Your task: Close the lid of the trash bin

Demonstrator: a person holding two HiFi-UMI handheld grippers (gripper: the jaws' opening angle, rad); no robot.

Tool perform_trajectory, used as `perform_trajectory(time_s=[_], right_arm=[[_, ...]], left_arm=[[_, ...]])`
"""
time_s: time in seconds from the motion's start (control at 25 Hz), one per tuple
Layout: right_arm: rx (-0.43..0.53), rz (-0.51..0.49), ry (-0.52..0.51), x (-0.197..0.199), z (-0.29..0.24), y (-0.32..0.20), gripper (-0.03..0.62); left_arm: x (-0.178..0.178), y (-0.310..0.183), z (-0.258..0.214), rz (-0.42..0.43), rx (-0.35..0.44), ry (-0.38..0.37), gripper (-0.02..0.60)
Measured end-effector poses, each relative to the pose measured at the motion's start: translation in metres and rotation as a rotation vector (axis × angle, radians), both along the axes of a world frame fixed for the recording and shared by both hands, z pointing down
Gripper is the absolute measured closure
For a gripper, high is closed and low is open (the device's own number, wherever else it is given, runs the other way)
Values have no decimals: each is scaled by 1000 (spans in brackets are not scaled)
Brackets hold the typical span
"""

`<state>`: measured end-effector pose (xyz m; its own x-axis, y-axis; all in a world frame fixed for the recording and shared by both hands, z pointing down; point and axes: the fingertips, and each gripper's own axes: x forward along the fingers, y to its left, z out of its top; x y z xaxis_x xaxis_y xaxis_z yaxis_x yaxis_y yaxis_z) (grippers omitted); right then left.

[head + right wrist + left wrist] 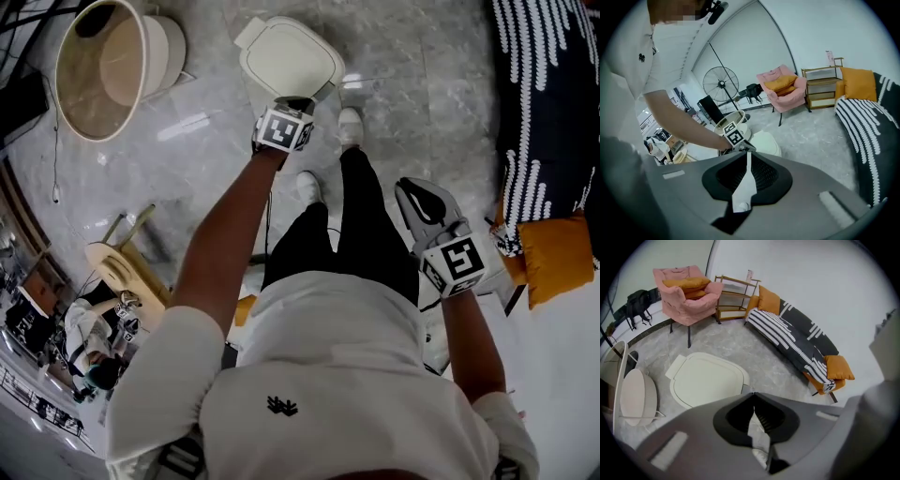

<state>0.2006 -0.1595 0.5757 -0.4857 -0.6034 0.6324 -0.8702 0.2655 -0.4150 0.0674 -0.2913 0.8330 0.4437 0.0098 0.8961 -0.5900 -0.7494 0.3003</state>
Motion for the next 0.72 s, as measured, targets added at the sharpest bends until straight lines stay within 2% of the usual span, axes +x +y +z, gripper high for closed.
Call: perform_trajectory(time_s=[0.12,0.52,0.72], right_arm=[[46,-14,13,-12,-12,0,566],[147,-35,51,-53,-70,16,568],[192,-94,84,-79,-97,33,571]], left_arm=[[-4,5,-38,-5,29,58,523],[-31,66,-185,-1,101,300,523],[-51,99,-263,23,173,410,523]])
